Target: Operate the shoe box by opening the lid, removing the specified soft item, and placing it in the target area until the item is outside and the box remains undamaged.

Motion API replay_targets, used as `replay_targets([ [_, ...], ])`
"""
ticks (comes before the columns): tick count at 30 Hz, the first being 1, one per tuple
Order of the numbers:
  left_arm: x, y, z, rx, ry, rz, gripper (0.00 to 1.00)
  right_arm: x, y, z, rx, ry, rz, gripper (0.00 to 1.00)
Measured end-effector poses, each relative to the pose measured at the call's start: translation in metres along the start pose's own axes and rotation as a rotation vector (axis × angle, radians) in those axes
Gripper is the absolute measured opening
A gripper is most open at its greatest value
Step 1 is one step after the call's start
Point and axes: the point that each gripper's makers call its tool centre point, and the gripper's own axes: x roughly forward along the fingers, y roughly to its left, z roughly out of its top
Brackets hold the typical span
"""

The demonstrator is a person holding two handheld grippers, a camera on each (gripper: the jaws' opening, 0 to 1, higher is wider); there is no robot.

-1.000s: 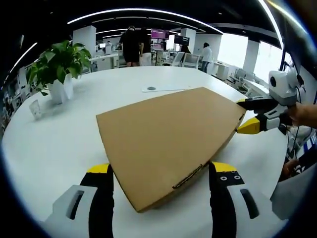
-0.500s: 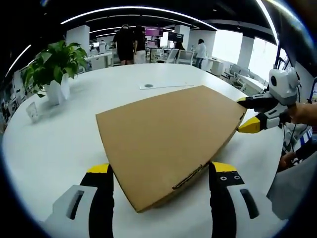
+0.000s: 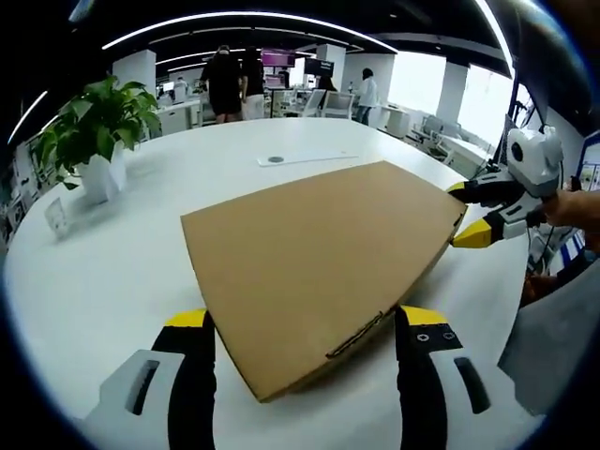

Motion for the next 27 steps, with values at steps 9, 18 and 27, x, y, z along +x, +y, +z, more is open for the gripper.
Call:
replay_targets([
  [9,-0.006,0.011,-0.004,0.025,0.017,-0.03,0.81,0.001,0.016,0.001,0.015,0.005,-0.035,0.52],
  [18,-0.012,0.023,-0.008,0.056,0.029,-0.068,0.8,0.0,0.033,0.003,0.033,-0.001,-0.04,0.49],
  [27,-0.023,0.033,-0.015,0.085,0.053,-0.101,0.8,-0.002,0.055,0.0,-0.006,0.014,-0.016,0.49],
])
